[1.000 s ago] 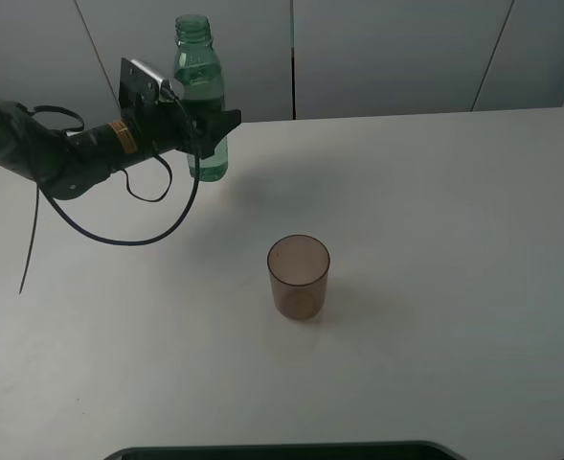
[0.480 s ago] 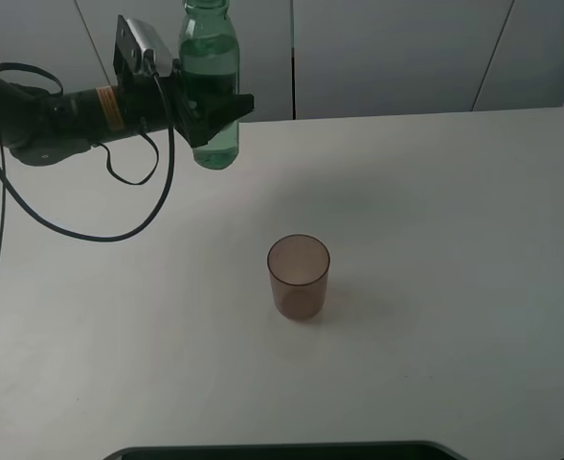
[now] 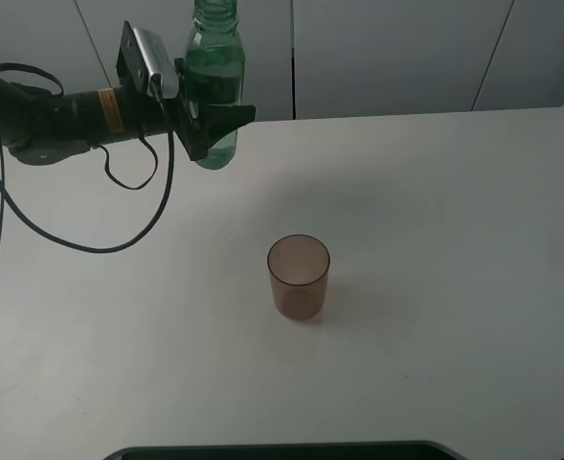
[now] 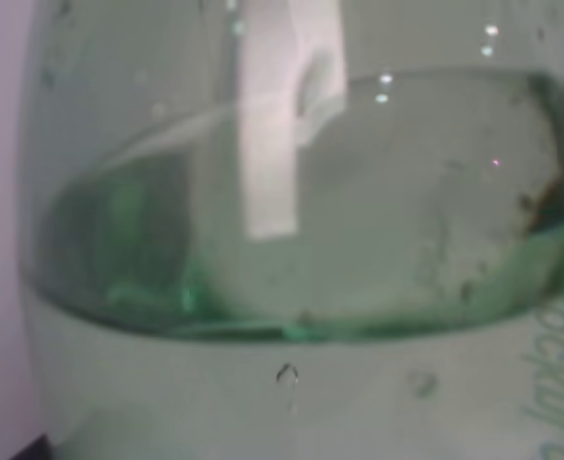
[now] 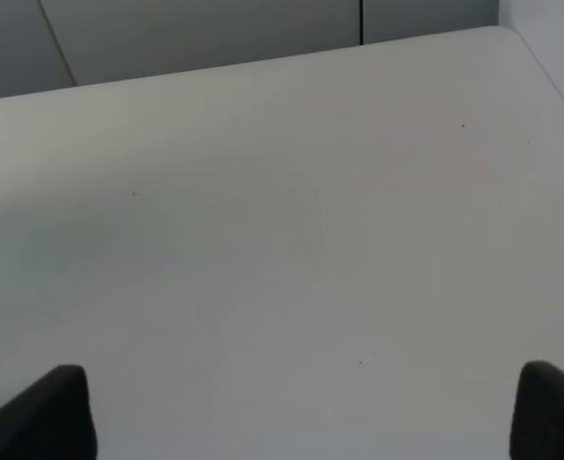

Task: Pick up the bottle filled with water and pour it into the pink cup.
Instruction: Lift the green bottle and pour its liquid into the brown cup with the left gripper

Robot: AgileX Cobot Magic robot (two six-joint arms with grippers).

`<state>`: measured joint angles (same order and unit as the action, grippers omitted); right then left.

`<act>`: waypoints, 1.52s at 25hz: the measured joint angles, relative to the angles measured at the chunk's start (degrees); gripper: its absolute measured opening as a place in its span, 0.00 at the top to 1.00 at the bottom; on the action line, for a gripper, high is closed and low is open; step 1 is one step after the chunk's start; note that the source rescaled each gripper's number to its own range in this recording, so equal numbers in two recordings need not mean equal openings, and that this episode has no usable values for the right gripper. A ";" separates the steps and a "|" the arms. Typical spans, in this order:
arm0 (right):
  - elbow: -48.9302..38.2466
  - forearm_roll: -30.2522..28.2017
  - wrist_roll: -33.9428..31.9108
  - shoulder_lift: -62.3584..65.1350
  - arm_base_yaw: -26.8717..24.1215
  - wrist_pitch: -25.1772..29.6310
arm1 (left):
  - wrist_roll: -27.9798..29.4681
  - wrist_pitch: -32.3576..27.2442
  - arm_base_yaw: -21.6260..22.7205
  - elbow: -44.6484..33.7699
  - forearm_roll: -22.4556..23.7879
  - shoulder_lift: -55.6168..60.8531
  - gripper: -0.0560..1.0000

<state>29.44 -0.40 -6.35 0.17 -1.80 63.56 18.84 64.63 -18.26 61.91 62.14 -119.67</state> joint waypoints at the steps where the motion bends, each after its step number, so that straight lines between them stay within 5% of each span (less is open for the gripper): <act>1: 0.00 0.00 0.00 0.00 0.00 0.00 | -2.15 -0.64 0.00 0.00 -0.22 0.00 0.94; 9: 0.00 0.00 0.00 0.00 0.00 0.00 | -13.35 -2.75 0.00 0.00 0.78 0.00 0.94; 38: 0.00 0.00 0.00 0.00 0.00 0.00 | -32.03 -8.48 -4.56 0.00 5.89 0.03 0.94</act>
<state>29.44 -0.40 -6.35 0.17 -1.80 63.56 -13.19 56.15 -22.82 61.91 68.04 -119.64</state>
